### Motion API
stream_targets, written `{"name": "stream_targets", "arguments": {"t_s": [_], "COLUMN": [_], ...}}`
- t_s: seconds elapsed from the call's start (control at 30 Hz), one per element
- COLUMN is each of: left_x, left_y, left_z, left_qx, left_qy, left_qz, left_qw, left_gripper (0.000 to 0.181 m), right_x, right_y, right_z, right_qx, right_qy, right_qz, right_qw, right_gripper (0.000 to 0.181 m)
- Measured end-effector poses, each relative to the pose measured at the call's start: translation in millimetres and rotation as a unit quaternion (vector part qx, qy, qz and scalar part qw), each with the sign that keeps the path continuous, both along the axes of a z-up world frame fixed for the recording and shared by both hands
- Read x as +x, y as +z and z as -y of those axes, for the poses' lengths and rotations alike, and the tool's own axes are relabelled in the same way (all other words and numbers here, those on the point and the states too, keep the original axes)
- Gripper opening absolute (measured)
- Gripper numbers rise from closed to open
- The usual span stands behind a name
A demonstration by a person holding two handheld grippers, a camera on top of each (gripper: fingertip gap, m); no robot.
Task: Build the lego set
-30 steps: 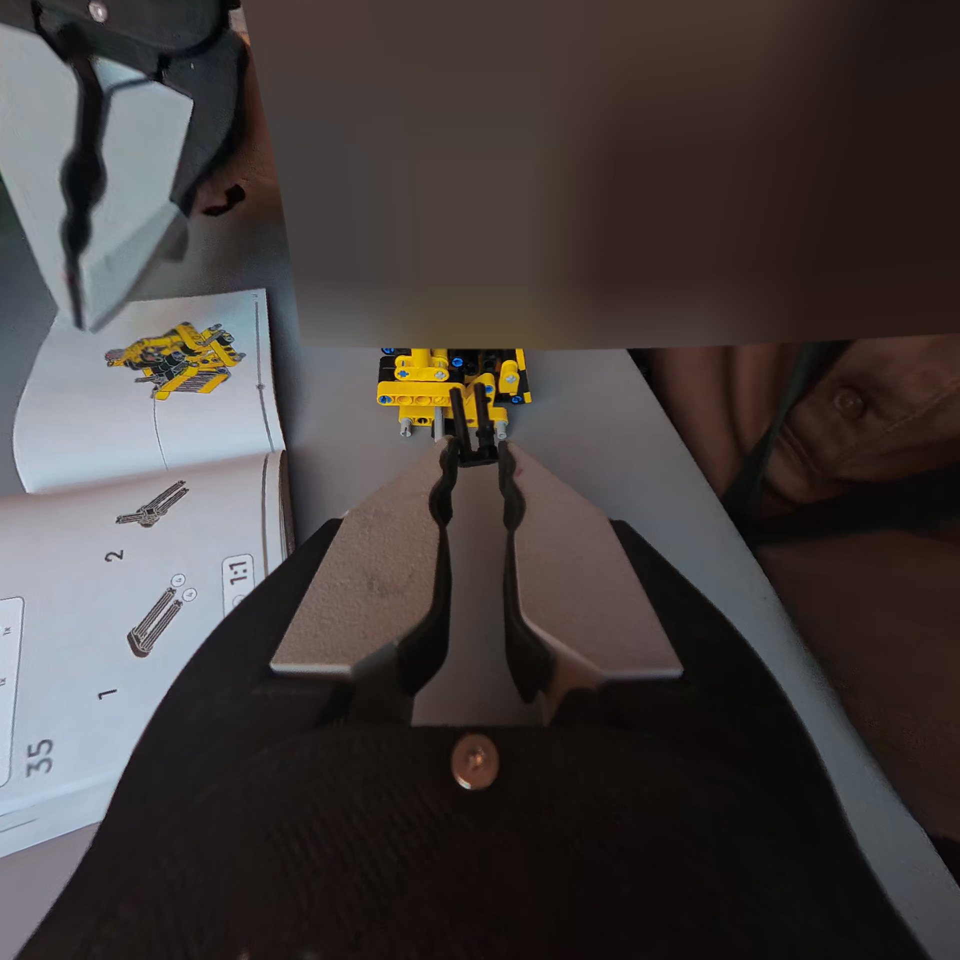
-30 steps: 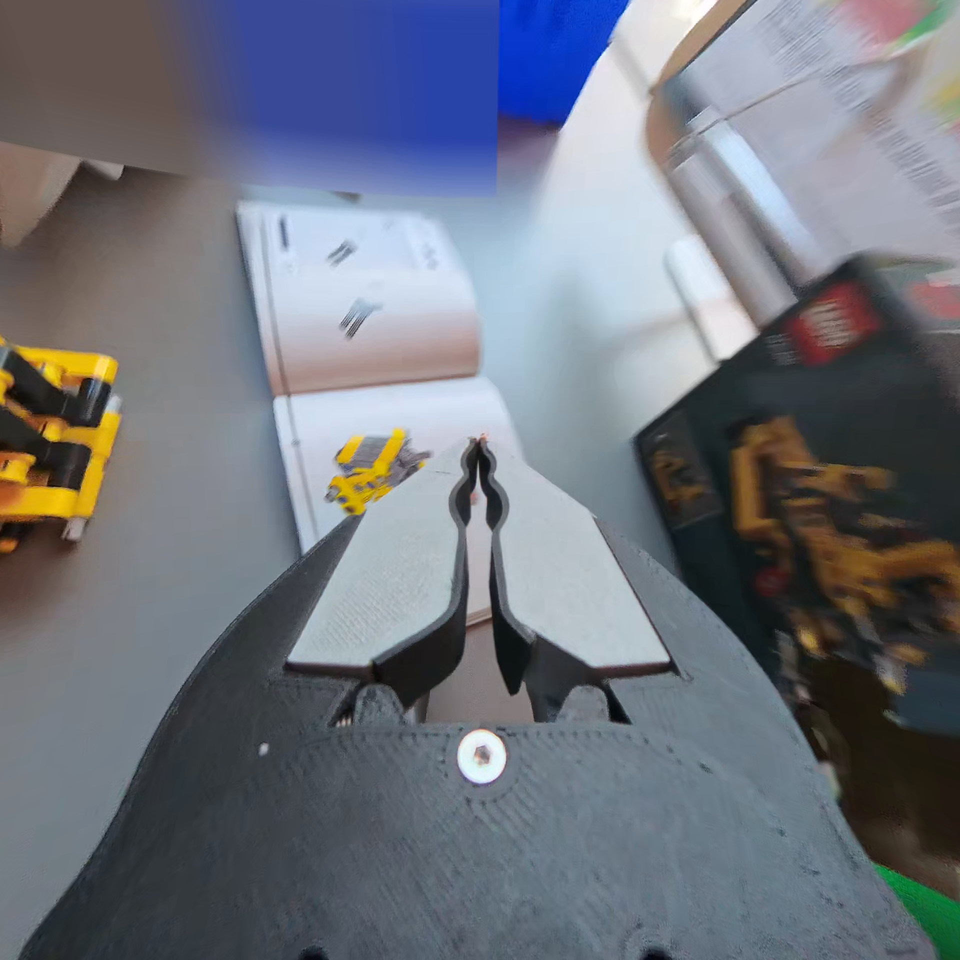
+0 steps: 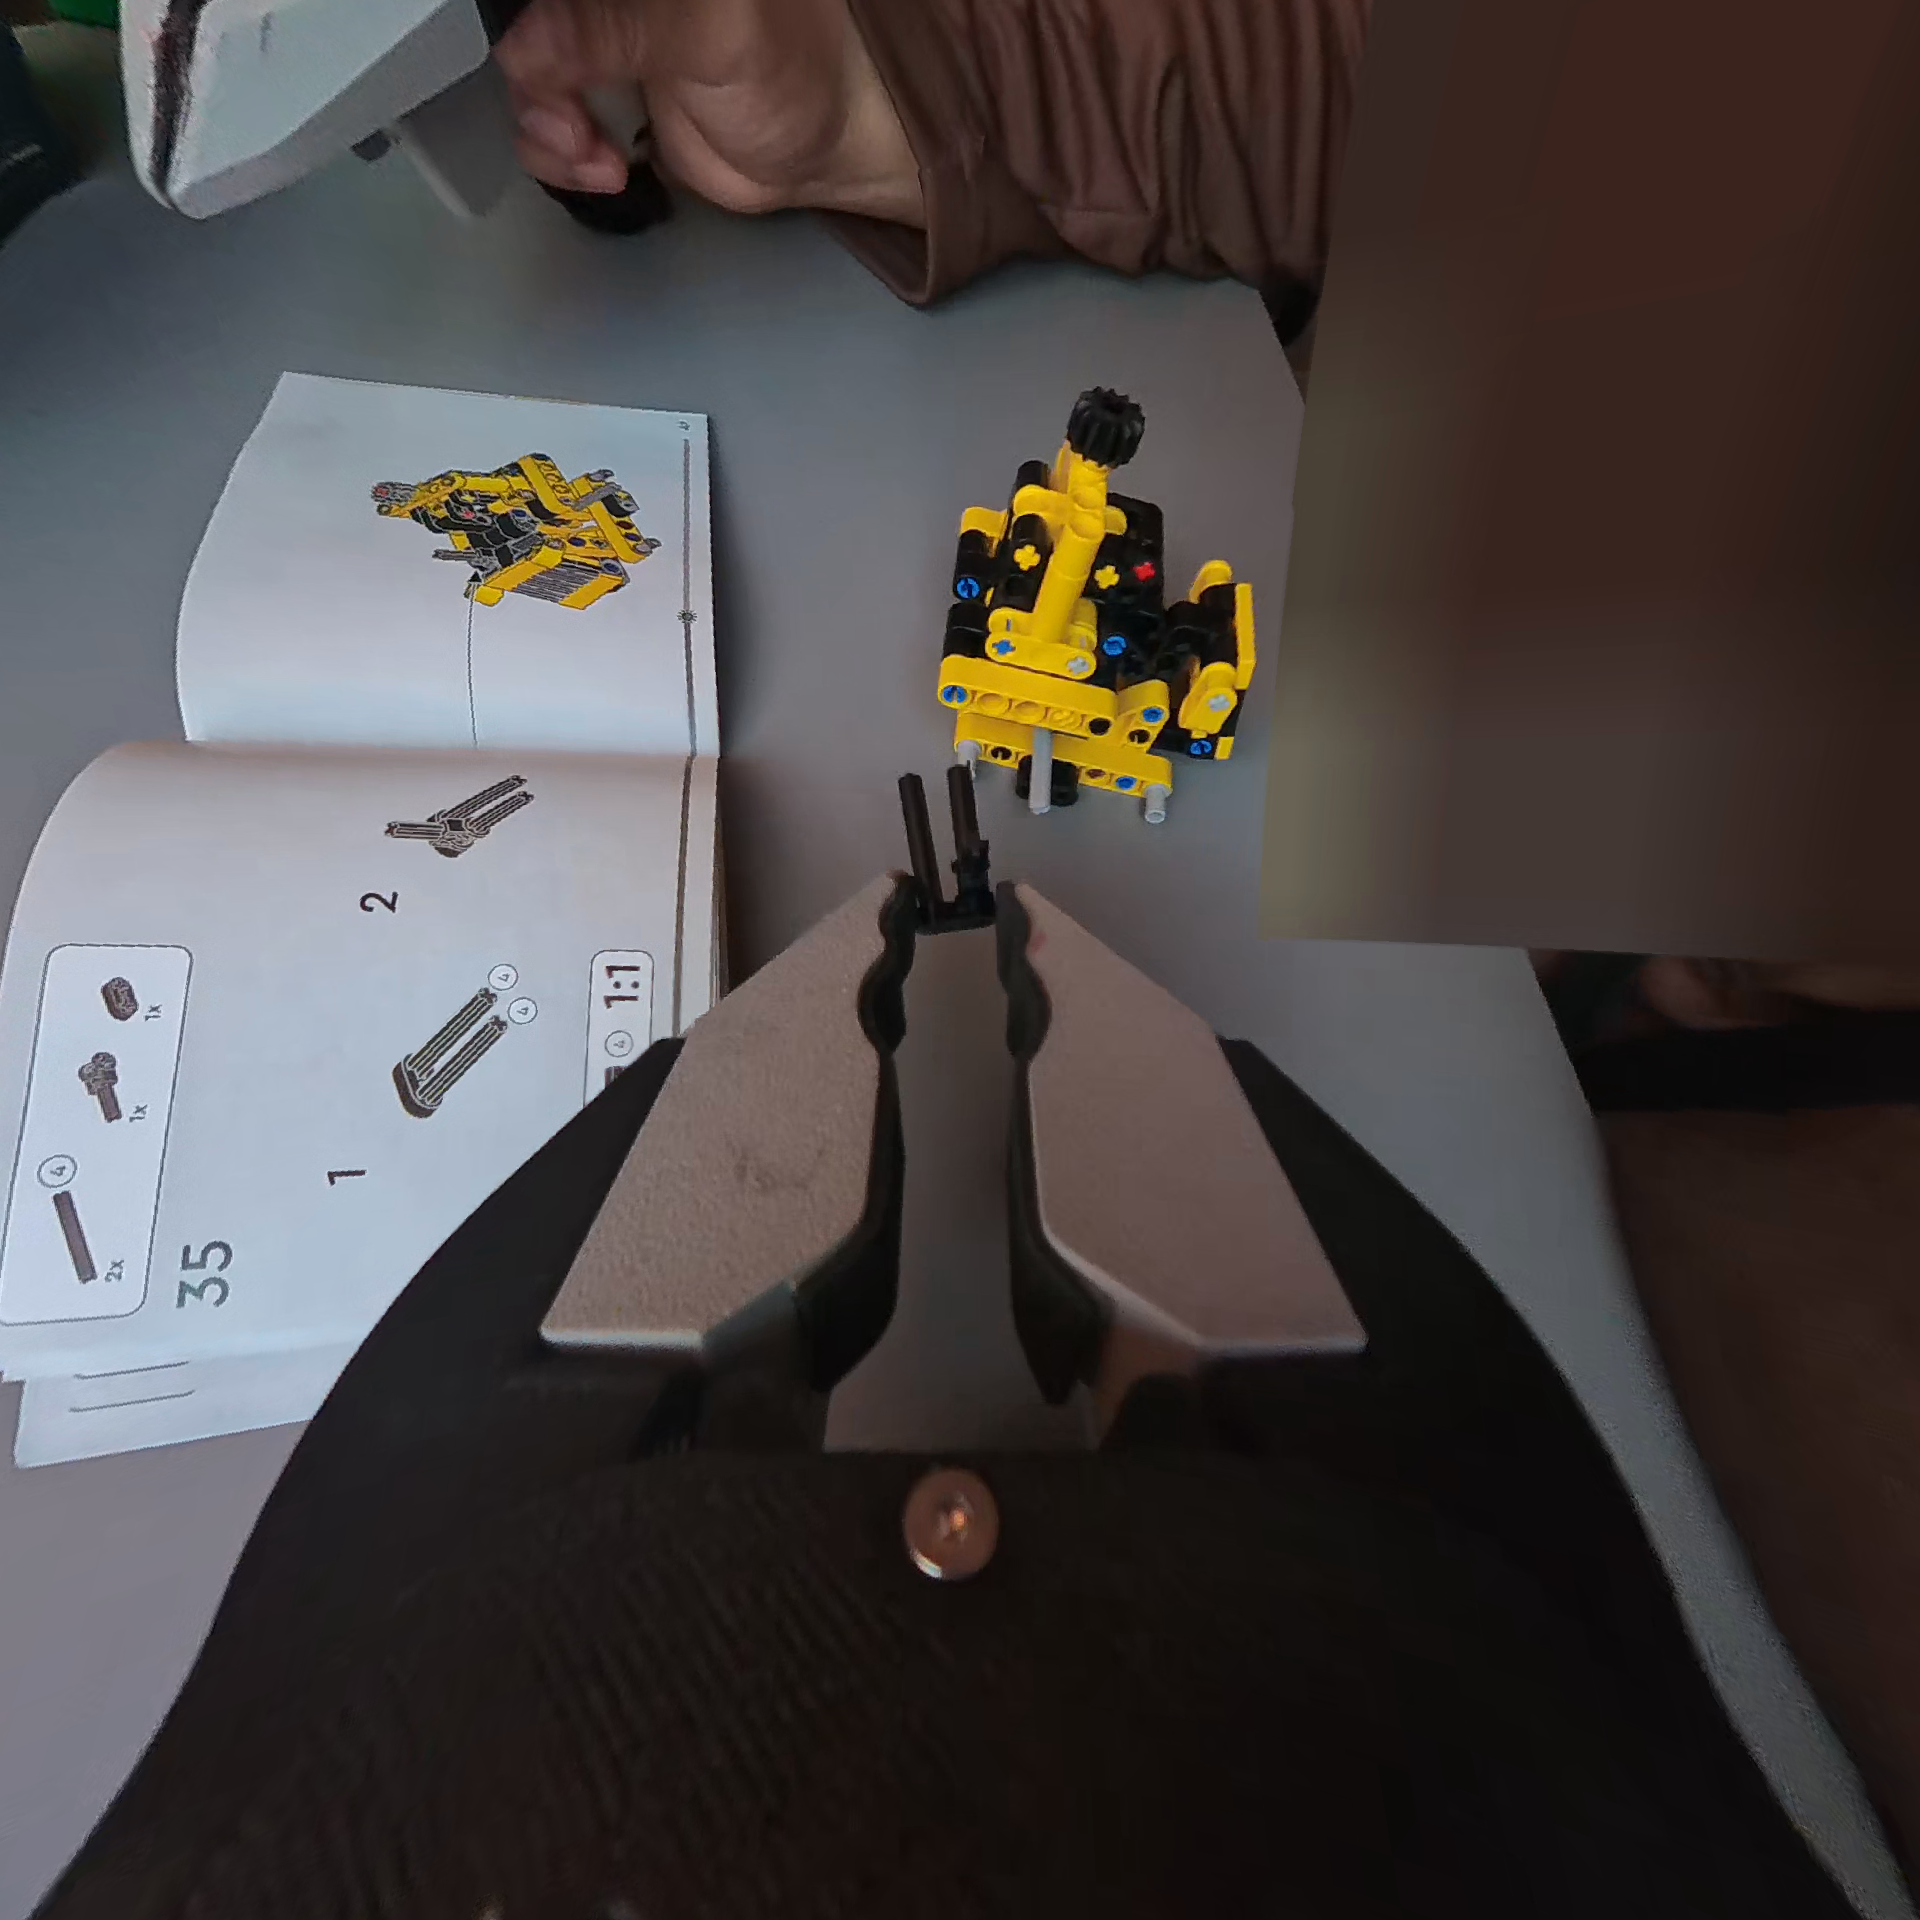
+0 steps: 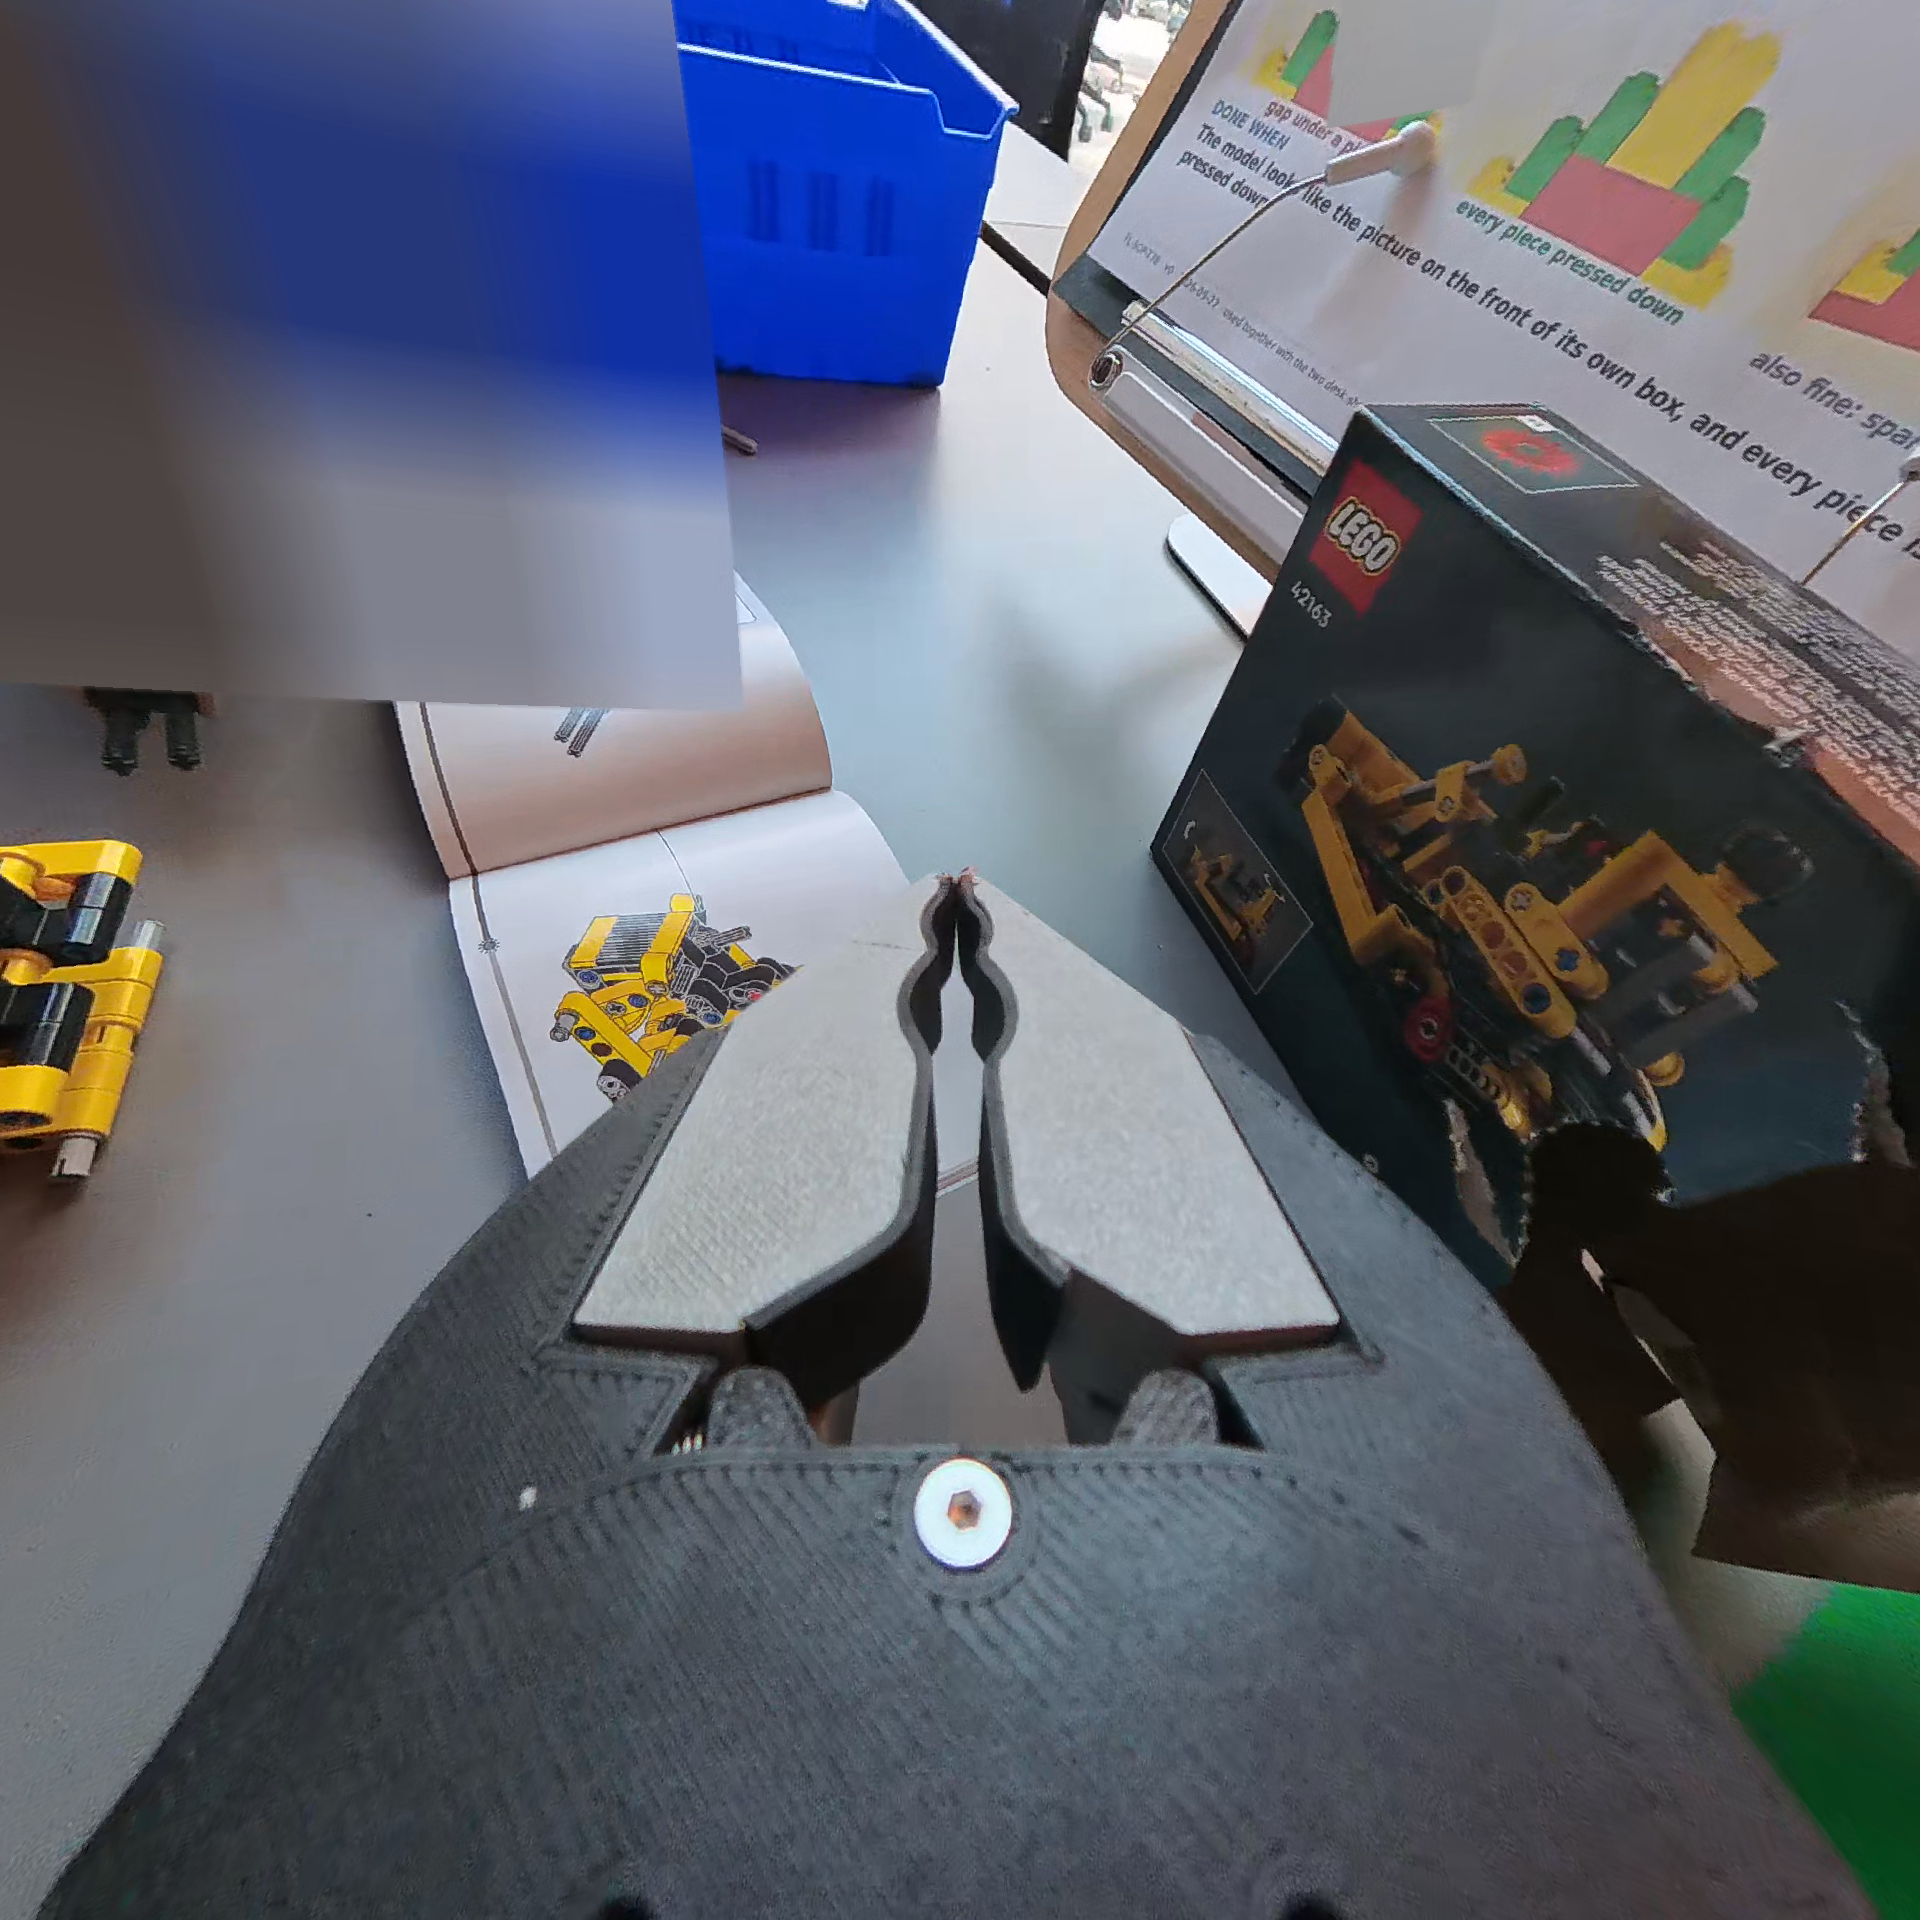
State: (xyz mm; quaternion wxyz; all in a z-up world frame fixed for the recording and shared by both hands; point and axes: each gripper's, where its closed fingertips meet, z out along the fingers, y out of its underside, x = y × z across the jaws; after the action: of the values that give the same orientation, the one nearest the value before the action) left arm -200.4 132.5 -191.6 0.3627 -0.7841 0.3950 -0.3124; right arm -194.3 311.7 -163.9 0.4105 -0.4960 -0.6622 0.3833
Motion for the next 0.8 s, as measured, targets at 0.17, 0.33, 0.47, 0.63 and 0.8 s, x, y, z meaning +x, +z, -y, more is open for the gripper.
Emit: {"name": "stream_targets", "arguments": {"t_s": [0.17,0.33,0.47,0.63,0.8], "left_x": [2.2,2.0,1.8,2.2,2.1], "left_y": [-5.4,-4.4,-3.3,-4.0,-3.0], "left_z": [2.3,2.1,2.1,2.5,2.4], "left_qx": [0.011,0.006,0.001,-0.001,-0.004], "left_qy": [-0.008,-0.008,-0.009,-0.011,-0.011], "left_qz": [-0.027,-0.02,-0.012,-0.013,-0.008], "left_qw": [1.0,1.0,1.0,1.0,1.0], "left_gripper": [0.013,0.012,0.012,0.012,0.012], "right_x": [-0.9,-0.7,-0.3,0.0,-0.2], "right_y": [-3.6,-3.5,-2.1,-0.5,-1.0], "right_z": [0.5,0.9,-0.3,-2.5,-2.8], "right_qx": [0.017,0.011,-0.002,-0.018,-0.021], "right_qy": [0.0,0.003,0.004,0.004,0.004], "right_qz": [0.009,0.009,0.006,0.002,0.004], "right_qw": [1.0,1.0,1.0,1.0,1.0], "right_gripper": [0.0,0.0,0.0,0.0,0.0]}}
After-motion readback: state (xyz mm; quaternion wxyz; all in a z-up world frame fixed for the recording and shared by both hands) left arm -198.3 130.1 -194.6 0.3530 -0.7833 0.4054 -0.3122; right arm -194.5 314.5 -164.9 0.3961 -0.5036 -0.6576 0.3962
